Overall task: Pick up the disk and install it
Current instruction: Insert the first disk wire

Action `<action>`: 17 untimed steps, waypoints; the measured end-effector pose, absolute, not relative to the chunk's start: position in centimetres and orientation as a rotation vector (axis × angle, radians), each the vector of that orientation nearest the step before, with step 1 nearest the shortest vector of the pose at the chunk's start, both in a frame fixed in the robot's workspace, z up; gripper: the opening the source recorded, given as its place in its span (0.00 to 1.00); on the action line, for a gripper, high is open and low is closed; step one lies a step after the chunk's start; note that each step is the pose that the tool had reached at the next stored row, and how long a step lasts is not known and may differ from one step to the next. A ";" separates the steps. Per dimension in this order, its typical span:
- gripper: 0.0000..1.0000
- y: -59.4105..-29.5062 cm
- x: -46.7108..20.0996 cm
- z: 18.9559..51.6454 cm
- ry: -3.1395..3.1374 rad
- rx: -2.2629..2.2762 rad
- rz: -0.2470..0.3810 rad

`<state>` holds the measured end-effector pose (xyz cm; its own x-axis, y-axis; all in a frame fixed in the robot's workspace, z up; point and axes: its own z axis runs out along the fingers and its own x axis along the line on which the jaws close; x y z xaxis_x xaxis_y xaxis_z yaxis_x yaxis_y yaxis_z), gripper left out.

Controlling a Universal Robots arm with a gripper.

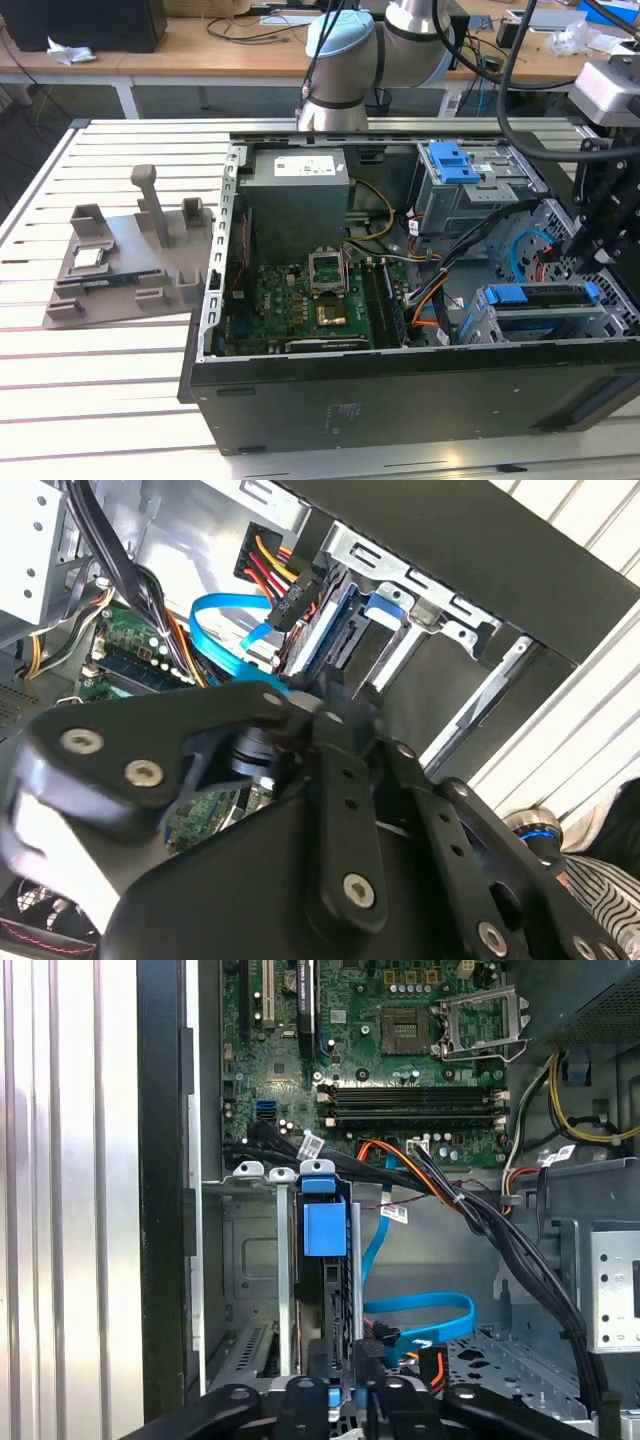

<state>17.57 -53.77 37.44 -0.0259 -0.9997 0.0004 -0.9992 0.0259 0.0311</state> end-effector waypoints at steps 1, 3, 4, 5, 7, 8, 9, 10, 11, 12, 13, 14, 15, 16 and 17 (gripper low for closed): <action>0.29 -53.8 17.6 37.4 -2.234 2.177 -0.034; 0.35 -53.8 17.6 37.4 -2.234 2.177 -0.034; 0.42 -53.8 17.6 37.4 -2.234 2.177 -0.034; 0.42 -53.8 17.6 37.4 -2.233 2.176 -0.032; 0.42 -53.6 17.9 37.4 -2.227 2.170 -0.018; 0.42 -53.4 18.2 37.3 -2.224 2.167 -0.014; 0.42 -52.9 18.7 37.1 -2.221 2.163 -0.011; 0.42 -52.7 18.9 37.1 -2.220 2.163 -0.009; 0.42 -52.4 18.9 37.1 -2.220 2.163 -0.010; 0.42 -51.8 19.0 37.1 -2.220 2.163 -0.010; 0.42 -51.4 19.0 37.1 -2.220 2.163 -0.010; 0.42 -51.1 19.0 37.1 -2.219 2.163 -0.010; 0.42 -50.4 19.3 37.0 -2.218 2.162 -0.009; 0.42 -50.3 19.7 36.8 -2.216 2.160 -0.004; 0.42 -50.3 19.9 36.7 -2.213 2.157 0.000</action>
